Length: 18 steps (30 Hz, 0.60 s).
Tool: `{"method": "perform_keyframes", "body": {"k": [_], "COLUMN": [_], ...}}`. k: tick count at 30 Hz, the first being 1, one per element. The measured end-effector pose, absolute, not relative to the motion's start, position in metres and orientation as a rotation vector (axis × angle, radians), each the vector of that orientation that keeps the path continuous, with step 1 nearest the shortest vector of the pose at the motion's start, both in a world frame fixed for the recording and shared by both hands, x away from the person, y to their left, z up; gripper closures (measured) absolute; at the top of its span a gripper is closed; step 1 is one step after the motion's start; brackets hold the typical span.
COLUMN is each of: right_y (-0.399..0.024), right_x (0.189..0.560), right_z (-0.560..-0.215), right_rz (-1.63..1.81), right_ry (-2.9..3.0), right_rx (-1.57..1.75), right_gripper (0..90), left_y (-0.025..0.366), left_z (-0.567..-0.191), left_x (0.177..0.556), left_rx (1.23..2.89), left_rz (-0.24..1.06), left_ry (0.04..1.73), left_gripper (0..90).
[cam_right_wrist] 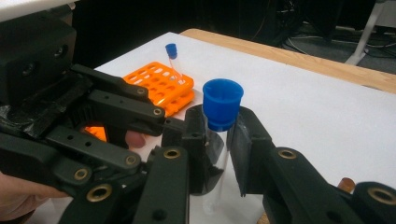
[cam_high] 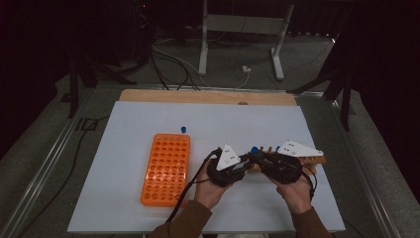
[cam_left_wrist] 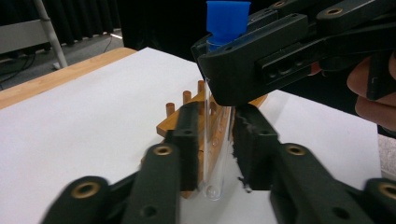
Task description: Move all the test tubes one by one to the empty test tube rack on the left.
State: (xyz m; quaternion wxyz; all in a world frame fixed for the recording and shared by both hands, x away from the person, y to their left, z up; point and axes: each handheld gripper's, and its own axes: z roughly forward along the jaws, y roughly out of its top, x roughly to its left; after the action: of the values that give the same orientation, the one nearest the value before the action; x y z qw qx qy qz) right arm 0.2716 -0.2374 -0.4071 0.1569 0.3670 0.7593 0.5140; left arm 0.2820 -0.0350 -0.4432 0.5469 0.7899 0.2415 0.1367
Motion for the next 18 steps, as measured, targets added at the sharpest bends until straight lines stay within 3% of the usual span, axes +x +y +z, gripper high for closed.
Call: {"method": "perform_keyframes", "body": {"k": [7,11,12,13,14,16,18], "right_y": [-0.239,-0.241,-0.244,-0.244,-0.246,-0.247,-0.25], "right_x": [0.272,0.273,0.273,0.273,0.273,0.273,0.273], "right_z": [-0.407,-0.406,-0.406,-0.406,-0.404,-0.403,-0.401], "right_rz": [1.479,1.486,1.495,1.495,1.502,1.506,1.495], "right_ry": [2.173,2.16,2.143,2.143,2.132,2.129,2.102], "right_rx": [1.054,1.055,1.061,1.061,1.068,1.072,1.074], "right_gripper": [75.7,62.3,55.3,55.3,48.2,44.3,31.1], "left_y": [-0.035,-0.033,-0.032,-0.031,-0.03,-0.028,-0.025], "left_z": [-0.443,-0.443,-0.443,-0.443,-0.442,-0.441,-0.44], "left_x": [0.282,0.284,0.285,0.286,0.287,0.288,0.289], "left_rx": [1.869,1.867,1.866,1.863,1.861,1.859,1.855], "left_rz": [0.332,0.341,0.343,0.344,0.348,0.356,0.362], "left_ry": [0.571,0.592,0.599,0.607,0.609,0.616,0.624], "left_gripper": [78.1,78.1,78.1,78.1,78.1,78.1,78.1]}}
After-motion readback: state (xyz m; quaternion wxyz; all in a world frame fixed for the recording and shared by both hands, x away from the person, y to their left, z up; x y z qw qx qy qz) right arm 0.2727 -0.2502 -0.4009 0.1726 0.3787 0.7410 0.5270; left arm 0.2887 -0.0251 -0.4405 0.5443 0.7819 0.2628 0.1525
